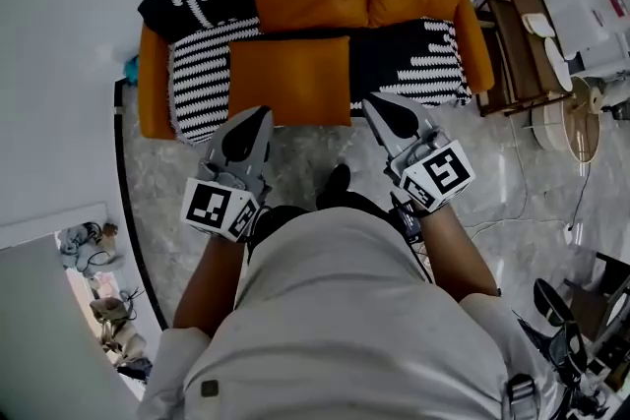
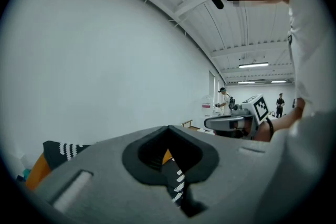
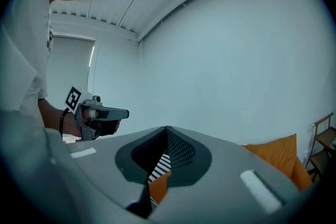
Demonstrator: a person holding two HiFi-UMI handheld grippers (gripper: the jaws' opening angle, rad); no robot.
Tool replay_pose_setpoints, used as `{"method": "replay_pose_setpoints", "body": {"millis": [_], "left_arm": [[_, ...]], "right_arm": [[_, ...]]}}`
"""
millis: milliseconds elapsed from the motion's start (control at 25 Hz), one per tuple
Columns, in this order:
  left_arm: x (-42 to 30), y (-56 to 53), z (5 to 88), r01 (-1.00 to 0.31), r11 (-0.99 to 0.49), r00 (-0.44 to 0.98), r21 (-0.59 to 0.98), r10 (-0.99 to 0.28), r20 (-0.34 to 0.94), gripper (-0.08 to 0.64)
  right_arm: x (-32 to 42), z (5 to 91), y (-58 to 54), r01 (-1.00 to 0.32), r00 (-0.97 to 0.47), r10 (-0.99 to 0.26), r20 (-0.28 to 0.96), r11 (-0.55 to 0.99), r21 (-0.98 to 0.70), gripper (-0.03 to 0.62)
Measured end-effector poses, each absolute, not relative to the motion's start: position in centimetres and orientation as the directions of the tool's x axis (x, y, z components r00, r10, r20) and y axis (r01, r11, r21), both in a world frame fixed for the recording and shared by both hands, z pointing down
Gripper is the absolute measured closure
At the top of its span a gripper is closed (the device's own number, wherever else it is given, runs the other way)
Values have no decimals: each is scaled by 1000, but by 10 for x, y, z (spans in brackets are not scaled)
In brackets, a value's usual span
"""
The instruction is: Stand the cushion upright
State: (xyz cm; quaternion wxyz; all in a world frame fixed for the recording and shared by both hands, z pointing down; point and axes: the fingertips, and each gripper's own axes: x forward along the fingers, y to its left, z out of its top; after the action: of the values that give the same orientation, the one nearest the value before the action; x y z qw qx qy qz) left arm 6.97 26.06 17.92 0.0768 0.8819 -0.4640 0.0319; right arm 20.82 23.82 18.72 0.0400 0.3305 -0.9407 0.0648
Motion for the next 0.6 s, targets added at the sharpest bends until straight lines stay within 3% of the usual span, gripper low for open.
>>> {"method": "replay_pose_setpoints", "body": {"millis": [280, 600], "left_arm": [[107, 197, 188, -811, -578, 584, 88, -797, 154, 557], [99, 134, 206, -798, -600, 599, 58, -778, 191, 557]], "right_arm": [[253, 192, 180, -643, -766, -633, 116, 759, -104, 581], [249, 212, 122, -644, -764, -627, 152, 756, -118, 581]]}}
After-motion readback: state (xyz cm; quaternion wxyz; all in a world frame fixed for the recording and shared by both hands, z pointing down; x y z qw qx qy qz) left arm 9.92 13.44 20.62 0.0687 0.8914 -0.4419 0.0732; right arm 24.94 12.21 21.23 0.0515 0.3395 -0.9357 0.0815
